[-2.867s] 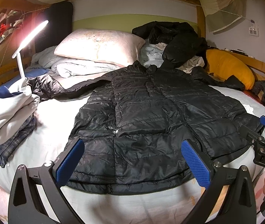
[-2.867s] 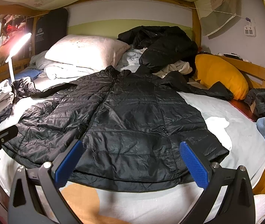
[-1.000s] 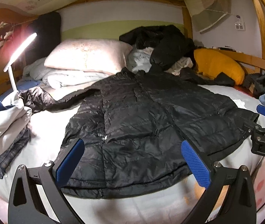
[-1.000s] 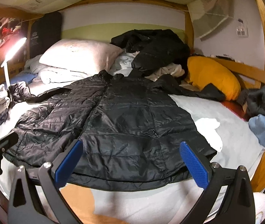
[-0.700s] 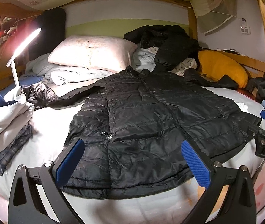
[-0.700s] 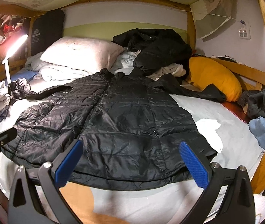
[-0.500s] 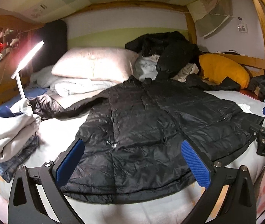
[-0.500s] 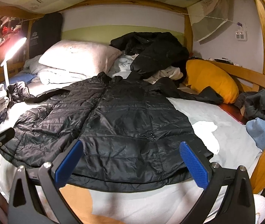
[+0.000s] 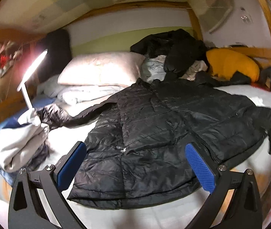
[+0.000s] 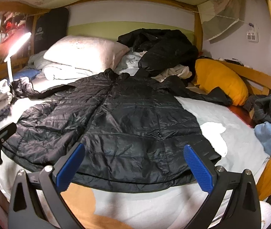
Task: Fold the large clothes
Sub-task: 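Grasp the black jacket hem with both grippers and lift it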
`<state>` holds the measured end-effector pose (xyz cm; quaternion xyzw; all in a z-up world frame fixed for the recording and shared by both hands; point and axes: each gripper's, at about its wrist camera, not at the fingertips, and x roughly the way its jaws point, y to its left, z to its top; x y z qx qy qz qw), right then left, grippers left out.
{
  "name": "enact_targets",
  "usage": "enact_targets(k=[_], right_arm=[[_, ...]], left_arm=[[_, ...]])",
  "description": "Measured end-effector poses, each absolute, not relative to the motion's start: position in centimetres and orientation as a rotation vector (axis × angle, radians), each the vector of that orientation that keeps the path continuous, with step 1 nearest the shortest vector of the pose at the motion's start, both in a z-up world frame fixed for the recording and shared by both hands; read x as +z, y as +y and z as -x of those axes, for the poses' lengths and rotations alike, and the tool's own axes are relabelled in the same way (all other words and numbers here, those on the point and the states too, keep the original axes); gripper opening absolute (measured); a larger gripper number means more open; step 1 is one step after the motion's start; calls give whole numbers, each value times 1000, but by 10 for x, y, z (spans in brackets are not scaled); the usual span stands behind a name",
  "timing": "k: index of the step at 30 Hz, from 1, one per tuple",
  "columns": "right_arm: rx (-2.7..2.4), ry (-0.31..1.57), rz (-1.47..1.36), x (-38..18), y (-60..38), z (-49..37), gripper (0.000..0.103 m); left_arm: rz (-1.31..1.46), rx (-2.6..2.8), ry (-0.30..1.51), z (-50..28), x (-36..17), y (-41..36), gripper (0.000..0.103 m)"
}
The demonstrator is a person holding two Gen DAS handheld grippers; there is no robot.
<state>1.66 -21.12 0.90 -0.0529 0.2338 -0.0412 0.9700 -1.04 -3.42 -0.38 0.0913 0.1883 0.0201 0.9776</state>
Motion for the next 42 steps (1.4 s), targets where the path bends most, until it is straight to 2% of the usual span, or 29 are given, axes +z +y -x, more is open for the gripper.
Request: enact_targets(k=[5,8,11,18,26,30,31,32,33,34,35,36,37,38,42], right_arm=[[-98,554,119,2,-217,-28,103],[-216,639,250,-13,-217,-42,103],[-135,717,208,-20,-225,-46,103],[40,779,353,-43,-187,-38,103],[-92,801,455,-62,-180,-50,102],[-250,731,532,-61,-189,-52,93],[-257,735,529,-59,-192,-53,90],[-250,741,498,-57,-196,-54,81],[-246,743,481,-55,-198,-53,75],[-248,746,455,-52,-202,-56,61],[-257,750,441,-51,-206,-57,47],[-276,755,429,-51,-211,-58,39],[-303,762,414,-50,-217,-61,23],[-331,765,370,-46,-227,-62,14],[-283,728,178,-29,-248,-54,7]], left_arm=[[-260,-33,423,8,-12,-49,103],[-303,-84,512,-2,-25,-58,103],[-332,-127,594,-9,-37,-66,103],[-296,-146,834,-35,-74,-67,103],[-182,-23,858,-46,-77,-38,103],[-133,160,823,-52,-72,-8,102],[-109,178,817,-52,-70,-1,89],[-74,175,817,-53,-69,7,57],[-40,159,825,-54,-67,14,44],[-14,148,834,-55,-66,18,33],[3,143,834,-55,-65,22,27],[9,145,829,-54,-63,24,23],[16,148,814,-52,-60,27,15],[23,153,793,-51,-56,29,9],[-51,182,686,-37,-30,23,9]])
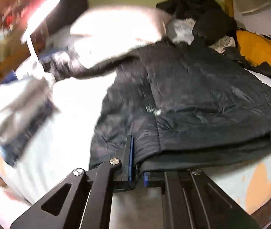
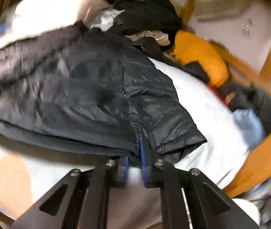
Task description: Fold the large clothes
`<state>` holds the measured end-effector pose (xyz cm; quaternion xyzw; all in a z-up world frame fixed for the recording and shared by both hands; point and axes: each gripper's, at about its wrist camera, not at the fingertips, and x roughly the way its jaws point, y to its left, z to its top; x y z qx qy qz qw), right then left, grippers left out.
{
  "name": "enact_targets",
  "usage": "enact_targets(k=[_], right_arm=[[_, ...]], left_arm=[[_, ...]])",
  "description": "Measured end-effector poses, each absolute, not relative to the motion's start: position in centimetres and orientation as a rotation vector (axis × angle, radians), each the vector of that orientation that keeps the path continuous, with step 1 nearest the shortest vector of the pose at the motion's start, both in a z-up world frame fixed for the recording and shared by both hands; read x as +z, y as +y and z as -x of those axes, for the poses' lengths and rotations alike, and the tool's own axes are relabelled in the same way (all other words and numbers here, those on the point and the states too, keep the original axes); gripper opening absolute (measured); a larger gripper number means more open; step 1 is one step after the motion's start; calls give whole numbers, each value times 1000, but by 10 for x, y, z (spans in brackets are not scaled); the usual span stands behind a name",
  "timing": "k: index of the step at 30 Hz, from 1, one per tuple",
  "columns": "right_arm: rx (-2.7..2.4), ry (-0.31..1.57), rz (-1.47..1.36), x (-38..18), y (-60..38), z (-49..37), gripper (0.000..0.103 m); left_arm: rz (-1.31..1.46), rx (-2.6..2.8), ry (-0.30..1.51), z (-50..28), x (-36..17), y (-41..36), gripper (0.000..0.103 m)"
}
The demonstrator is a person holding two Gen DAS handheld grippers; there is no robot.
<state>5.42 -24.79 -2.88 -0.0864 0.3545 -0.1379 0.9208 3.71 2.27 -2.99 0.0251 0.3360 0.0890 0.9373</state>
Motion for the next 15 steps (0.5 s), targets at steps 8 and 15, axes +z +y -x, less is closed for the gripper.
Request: enact_targets(k=[8,15], right_arm=[[-284,636,343,22,-235,-87,7],[-240,650,343,38,-238,-166,7]], left_arm=[[-122,107,757,-77,16,30,14],[-120,50,927,-165,11,47,16]])
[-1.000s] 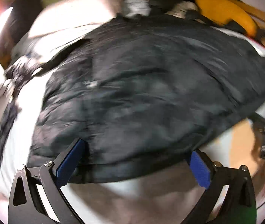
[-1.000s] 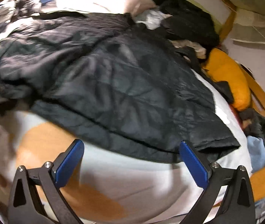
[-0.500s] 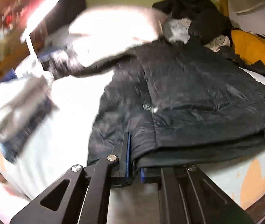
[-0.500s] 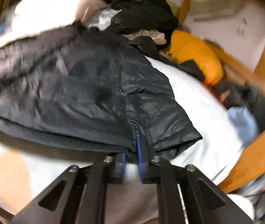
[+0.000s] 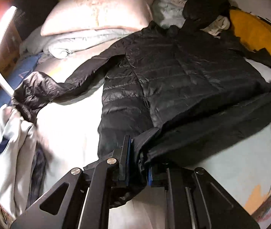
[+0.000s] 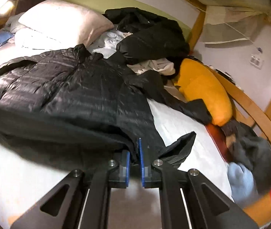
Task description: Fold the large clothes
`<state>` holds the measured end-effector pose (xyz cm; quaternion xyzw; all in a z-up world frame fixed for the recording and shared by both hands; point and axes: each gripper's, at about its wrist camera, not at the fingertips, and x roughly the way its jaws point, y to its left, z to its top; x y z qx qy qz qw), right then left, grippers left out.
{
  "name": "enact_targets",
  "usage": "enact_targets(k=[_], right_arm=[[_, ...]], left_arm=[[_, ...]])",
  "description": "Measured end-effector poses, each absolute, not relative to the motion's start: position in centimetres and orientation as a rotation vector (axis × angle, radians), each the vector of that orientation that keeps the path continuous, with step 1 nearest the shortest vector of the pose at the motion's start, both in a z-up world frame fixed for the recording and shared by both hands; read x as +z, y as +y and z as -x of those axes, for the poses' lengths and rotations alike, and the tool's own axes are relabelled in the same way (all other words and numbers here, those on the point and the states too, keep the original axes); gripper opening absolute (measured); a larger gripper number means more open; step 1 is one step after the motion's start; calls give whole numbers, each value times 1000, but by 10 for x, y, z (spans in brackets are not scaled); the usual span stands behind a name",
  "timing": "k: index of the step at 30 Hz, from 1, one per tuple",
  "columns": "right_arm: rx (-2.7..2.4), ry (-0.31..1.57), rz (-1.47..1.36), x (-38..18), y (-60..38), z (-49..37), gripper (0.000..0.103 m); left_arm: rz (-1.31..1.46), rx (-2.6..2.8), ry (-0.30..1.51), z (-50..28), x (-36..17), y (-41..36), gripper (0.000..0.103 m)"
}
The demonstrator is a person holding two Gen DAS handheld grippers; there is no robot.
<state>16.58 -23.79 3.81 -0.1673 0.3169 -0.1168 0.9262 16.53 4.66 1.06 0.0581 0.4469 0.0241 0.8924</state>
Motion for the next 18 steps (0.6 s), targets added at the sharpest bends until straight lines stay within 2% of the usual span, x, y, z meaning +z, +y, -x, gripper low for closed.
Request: enact_targets(k=[4,5,6,8,9,10,11,12,13,14,16,18], right_arm=[[-230,642,312,28,-242,-196,7],[-224,651,300,24,-244,-200,7],[-217,668,286,20,-247,-206,7],[-201,700,257,13,-251,-217,7],[-198,707,246,12,-253,-220,7],[-190,714,225,10,-255,-223,8],[-180,714,214,9,-255,-225,10],[-176,711,211,9,-255,-224,12],[-164,699,211,11,-253,-223,23],[-157,684,208,13,-252,-220,50],[-168,633,184,22,-253,-212,86],[-163,591,159,31,-253,-203,89]], left_arm=[[-162,70,941,-191,-6,48,29],[-172,72,916,-194,-10,48,38],[-184,78,893,-198,-12,48,42],[-212,95,849,-202,-15,49,62],[-218,100,818,-202,-14,49,69],[-214,97,785,-201,-12,51,82],[-209,94,758,-201,-9,53,89],[-207,92,727,-197,-5,55,91],[-208,87,707,-194,-2,56,92],[-208,78,681,-189,2,56,95],[-204,73,644,-180,8,54,98],[-190,77,613,-170,16,53,98]])
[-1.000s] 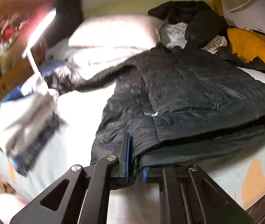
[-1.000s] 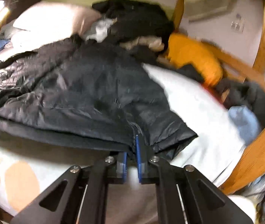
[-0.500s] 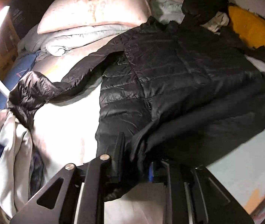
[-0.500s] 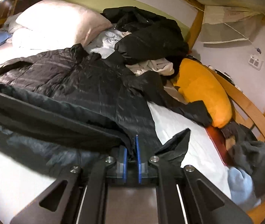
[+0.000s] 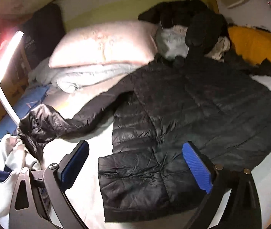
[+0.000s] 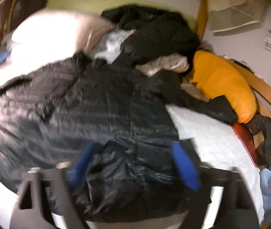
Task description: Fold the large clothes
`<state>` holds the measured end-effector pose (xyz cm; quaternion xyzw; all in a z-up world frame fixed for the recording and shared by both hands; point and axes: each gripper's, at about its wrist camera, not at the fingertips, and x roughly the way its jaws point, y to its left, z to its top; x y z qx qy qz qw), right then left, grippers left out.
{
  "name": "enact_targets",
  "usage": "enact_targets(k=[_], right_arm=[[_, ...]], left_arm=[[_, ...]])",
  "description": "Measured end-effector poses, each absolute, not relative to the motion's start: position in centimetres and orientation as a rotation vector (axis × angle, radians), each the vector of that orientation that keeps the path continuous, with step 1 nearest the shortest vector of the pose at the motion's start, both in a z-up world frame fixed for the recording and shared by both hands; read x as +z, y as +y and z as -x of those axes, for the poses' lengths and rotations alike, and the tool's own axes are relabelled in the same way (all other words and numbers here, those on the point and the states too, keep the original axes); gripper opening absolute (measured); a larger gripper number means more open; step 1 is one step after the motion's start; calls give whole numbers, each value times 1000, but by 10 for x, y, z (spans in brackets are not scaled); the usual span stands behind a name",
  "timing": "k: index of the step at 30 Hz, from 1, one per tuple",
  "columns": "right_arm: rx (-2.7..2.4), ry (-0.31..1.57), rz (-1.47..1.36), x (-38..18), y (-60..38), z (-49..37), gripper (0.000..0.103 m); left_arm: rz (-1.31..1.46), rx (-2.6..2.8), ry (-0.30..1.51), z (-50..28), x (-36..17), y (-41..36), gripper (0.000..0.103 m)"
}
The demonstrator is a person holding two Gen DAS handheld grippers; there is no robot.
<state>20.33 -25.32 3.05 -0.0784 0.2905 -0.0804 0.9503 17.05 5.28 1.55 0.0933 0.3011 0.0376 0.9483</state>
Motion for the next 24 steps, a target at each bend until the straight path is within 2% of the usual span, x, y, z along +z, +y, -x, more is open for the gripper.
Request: enact_targets(k=[2,10,24], right_arm=[[-137,567,122,38,-254,-193,103],[-96,611,96,32,-250,-188,103],[1,659,75,28,-244,-184,103]], left_arm=[[-171,64,597,-161,22,51,100],[-104,-41,692,-149,13,40,103],[-204,-73,685,-143,3,20,103]])
